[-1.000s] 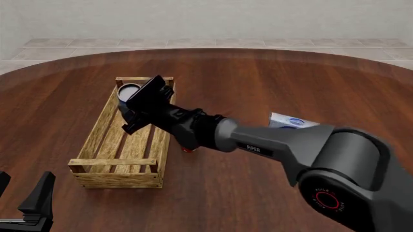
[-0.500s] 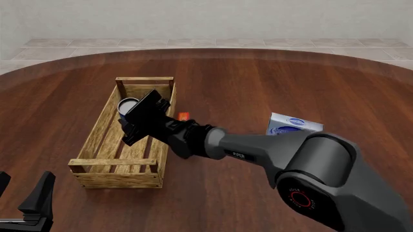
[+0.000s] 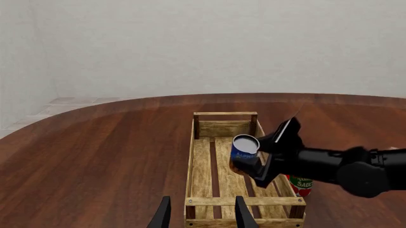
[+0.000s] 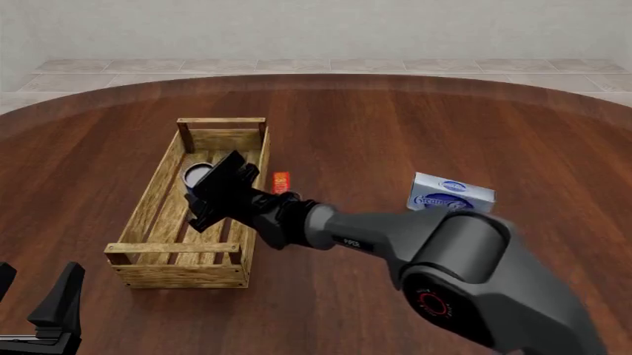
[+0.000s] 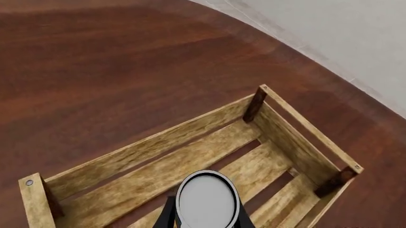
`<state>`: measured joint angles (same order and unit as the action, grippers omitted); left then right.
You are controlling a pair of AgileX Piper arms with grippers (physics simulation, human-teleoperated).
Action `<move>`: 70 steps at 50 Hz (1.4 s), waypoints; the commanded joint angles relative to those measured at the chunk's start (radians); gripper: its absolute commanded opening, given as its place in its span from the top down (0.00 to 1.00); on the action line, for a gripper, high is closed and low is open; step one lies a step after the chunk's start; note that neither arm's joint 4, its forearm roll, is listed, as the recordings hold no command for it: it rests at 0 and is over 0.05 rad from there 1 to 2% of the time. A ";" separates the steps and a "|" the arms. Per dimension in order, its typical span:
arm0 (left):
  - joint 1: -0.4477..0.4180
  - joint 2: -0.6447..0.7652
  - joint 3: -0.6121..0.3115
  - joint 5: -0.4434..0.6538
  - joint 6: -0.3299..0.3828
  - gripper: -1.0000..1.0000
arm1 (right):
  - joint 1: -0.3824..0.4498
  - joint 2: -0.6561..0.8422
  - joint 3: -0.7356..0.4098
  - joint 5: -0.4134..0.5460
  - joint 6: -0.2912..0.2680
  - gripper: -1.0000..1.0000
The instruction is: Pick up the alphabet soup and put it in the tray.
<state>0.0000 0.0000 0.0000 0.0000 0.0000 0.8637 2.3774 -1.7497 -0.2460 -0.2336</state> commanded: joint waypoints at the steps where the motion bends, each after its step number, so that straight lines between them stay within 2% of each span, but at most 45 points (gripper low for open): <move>1: 0.000 0.000 0.000 0.000 0.000 0.00 | -0.002 0.031 -0.039 0.007 0.020 1.00; 35: 0.000 0.000 0.000 0.000 0.000 0.00 | 0.012 0.057 -0.049 0.012 0.016 1.00; 36: 0.000 0.000 0.000 0.000 0.000 0.00 | 0.012 0.056 -0.047 0.011 0.014 0.00; 55: 0.000 0.000 0.000 0.000 0.000 0.00 | 0.009 0.055 -0.061 0.026 0.020 0.00; 70: 0.000 0.000 0.000 0.000 0.000 0.00 | 0.015 0.010 -0.027 0.025 0.021 0.00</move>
<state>0.0000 0.0000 0.0000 0.0000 0.0000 0.8762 2.4100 -1.7900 -0.2234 -0.2120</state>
